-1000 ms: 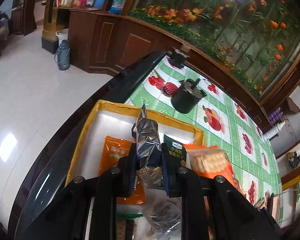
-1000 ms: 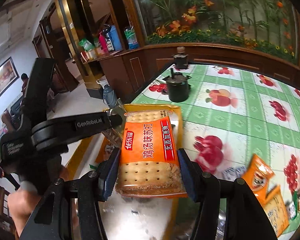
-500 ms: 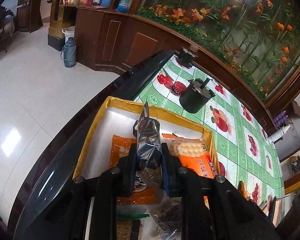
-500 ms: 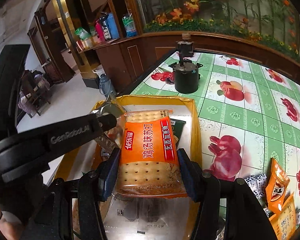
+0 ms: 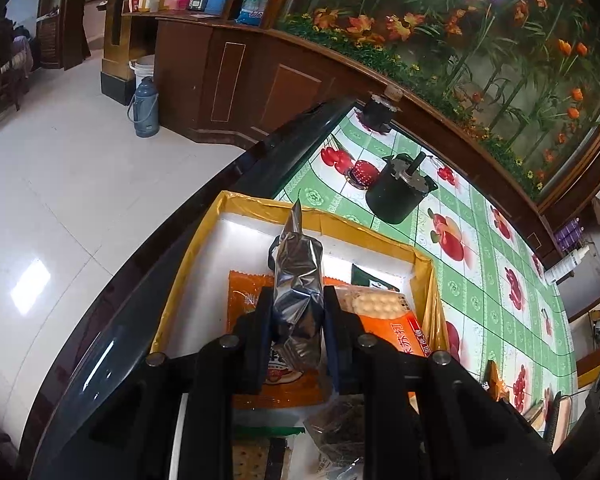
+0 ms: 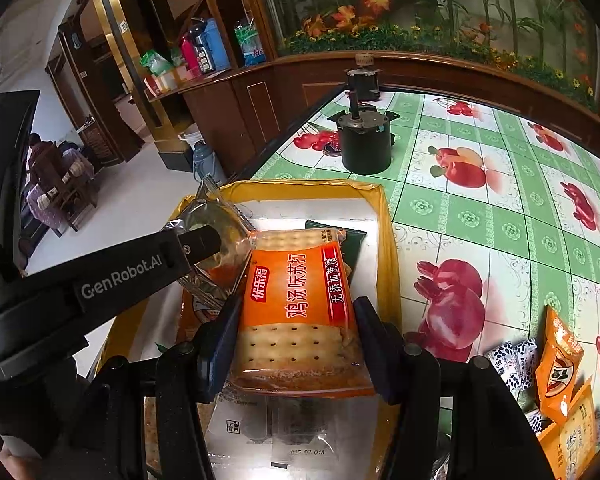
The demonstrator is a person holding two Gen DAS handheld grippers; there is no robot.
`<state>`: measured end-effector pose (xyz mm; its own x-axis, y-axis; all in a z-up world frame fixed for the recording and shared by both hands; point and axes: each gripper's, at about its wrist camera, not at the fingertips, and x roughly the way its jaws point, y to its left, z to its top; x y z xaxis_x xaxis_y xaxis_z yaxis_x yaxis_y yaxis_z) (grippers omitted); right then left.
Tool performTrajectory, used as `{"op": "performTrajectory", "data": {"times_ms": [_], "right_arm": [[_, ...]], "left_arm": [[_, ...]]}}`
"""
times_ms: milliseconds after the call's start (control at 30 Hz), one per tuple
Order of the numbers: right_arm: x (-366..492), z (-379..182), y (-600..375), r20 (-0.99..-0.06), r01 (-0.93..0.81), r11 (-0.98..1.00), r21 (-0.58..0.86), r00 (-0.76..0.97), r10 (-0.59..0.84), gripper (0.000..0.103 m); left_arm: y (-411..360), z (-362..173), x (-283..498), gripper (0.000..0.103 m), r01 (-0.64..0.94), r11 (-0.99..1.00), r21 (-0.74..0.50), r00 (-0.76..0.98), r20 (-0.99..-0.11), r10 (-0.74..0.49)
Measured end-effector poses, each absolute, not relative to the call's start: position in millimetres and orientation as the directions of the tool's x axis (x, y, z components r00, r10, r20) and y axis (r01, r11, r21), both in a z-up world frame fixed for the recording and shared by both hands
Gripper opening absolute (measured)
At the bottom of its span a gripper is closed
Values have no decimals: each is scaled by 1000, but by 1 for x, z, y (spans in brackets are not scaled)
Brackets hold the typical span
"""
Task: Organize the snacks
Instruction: 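Lower both packs into the tray and open both grippers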
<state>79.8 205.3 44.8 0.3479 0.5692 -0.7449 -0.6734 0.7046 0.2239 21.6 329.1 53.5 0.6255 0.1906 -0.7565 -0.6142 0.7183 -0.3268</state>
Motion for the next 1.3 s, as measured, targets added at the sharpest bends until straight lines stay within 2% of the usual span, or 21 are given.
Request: {"op": "performTrajectory", "data": {"times_ms": [400, 567, 767, 867, 1100, 1200, 1300], "right_arm": [[76, 45, 205, -747, -684, 699, 210, 349, 566, 63], [71, 47, 207, -744, -696, 693, 187, 360, 563, 63], [68, 49, 205, -741, -700, 690, 182, 364, 564, 64], [67, 51, 203, -739, -701, 689, 182, 365, 566, 64], [63, 56, 200, -730, -708, 681, 189, 362, 580, 64], [61, 58, 196, -726, -709, 677, 199, 358, 588, 64], [61, 62, 192, -720, -707, 677, 205, 359, 594, 64]], "left_arm": [[329, 53, 21, 22, -620, 715, -322, 621, -759, 196], [331, 53, 19, 31, -625, 711, -323, 619, -760, 199], [331, 55, 15, 33, -626, 709, -323, 622, -756, 205], [330, 58, 14, 39, -625, 709, -325, 630, -747, 212], [329, 66, 10, 40, -621, 709, -334, 650, -725, 227], [328, 71, 5, 40, -640, 702, -312, 647, -712, 273], [329, 76, 0, 45, -639, 699, -320, 661, -693, 288]]}}
